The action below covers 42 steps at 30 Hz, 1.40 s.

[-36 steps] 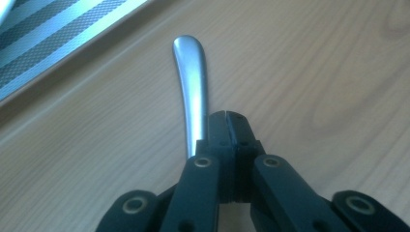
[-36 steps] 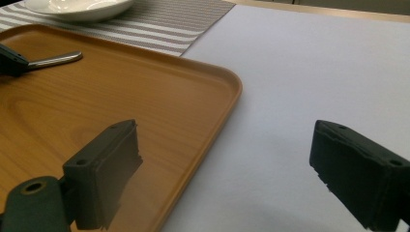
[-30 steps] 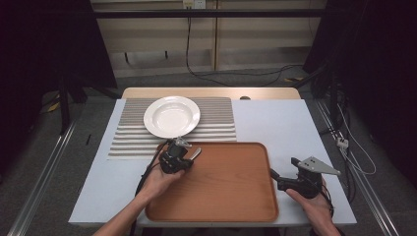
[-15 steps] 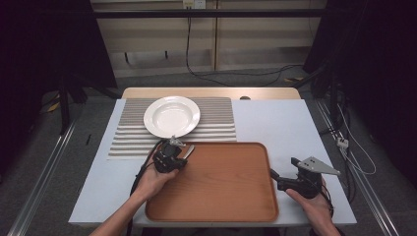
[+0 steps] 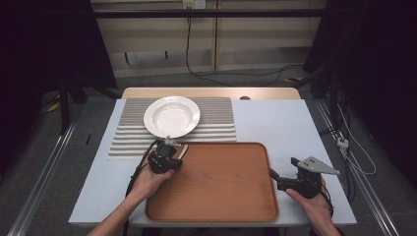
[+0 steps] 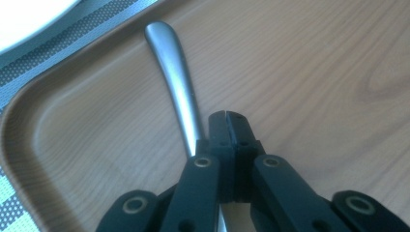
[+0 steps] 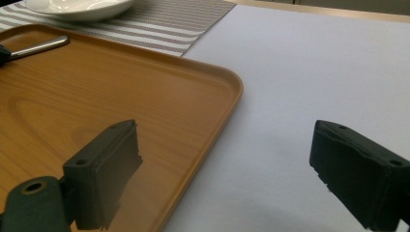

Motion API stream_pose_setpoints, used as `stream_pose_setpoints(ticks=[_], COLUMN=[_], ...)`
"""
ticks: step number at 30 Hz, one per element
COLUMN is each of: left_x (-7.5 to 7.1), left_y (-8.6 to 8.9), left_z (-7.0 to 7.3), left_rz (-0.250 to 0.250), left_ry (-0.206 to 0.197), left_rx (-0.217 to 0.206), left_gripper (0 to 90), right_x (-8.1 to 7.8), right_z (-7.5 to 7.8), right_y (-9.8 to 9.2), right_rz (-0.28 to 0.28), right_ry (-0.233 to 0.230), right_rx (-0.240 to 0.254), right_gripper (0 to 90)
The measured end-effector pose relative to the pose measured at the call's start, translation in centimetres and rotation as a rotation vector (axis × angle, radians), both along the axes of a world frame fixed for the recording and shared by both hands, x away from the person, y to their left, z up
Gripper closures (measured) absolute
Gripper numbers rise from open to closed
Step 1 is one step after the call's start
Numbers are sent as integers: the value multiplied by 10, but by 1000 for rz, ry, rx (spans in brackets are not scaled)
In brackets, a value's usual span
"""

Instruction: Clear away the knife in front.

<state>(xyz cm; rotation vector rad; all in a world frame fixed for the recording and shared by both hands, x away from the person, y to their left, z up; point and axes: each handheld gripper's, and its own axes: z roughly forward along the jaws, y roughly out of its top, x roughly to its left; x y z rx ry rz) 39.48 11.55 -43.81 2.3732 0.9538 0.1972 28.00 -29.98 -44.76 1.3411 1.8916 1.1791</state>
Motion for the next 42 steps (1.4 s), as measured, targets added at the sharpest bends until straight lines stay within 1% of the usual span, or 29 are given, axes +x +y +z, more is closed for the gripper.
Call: stream_pose_setpoints(ticks=[3,6,7,12,16,18,19,21,24,28,31,32,33,38,39,42], left_x=[0,-1,-1,-3,-4,-4,-5,-6,-5,-6,-6,-6,-6,-7,-7,-6], left_y=[4,7,8,11,15,17,17,18,20,21,24,26,26,33,35,41], left_z=[0,0,0,0,0,0,0,-1,-1,0,-1,0,-1,-1,-1,-2], left_rz=[1,7,8,7,19,12,14,27,31,30,35,25,34,51,56,62], left_ry=[-3,0,-7,-10,-12,-13,-13,-25,-19,-28,-26,-10,-21,-28,-32,-15], left_rx=[5,-1,3,5,1,9,5,8,-1,11,8,-1,4,9,8,-22], left_gripper=[900,900,900,900,900,900,900,900,900,900,900,900,900,900,900,900], right_x=[0,0,1,1,1,2,2,2,2,2,3,3,3,3,3,3], right_z=[0,0,0,0,-1,-1,-1,-1,-1,-1,-1,-1,-1,-2,-1,-1], right_y=[0,0,0,0,0,1,1,1,1,1,1,1,1,2,2,2], right_rz=[-1,-1,1,2,2,2,4,4,3,3,3,3,4,5,5,3], right_ry=[-1,-1,-1,1,3,2,1,1,2,3,3,5,5,6,5,7], right_rx=[2,-1,0,0,-1,0,-1,-1,-1,-2,-1,0,0,-1,-1,-2], right_gripper=[105,105,105,105,105,105,105,105,105,105,105,105,105,105,105,105])
